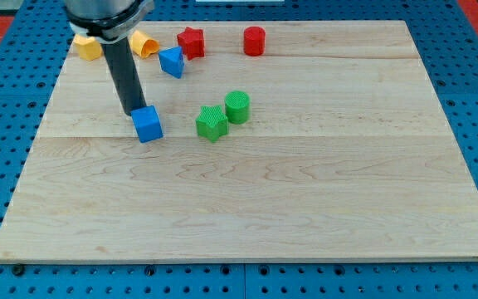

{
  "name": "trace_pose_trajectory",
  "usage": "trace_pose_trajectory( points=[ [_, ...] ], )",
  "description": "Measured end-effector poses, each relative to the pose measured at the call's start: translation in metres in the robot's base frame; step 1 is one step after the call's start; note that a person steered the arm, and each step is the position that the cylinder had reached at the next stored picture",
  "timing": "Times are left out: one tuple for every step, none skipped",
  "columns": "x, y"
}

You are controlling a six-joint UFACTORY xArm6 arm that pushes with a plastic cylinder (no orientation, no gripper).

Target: Push the green circle diagonally to the top right of the green star

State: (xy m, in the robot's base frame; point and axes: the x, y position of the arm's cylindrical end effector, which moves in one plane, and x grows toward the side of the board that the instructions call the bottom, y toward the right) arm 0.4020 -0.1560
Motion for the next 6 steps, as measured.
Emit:
trace_pose_trajectory(
  points=[
    [0.015, -0.031],
    [0.02, -0.043],
    [0.046, -0.035],
    [0.029, 0.04],
    [0.005, 0.092],
    [-0.001, 0.128]
  ],
)
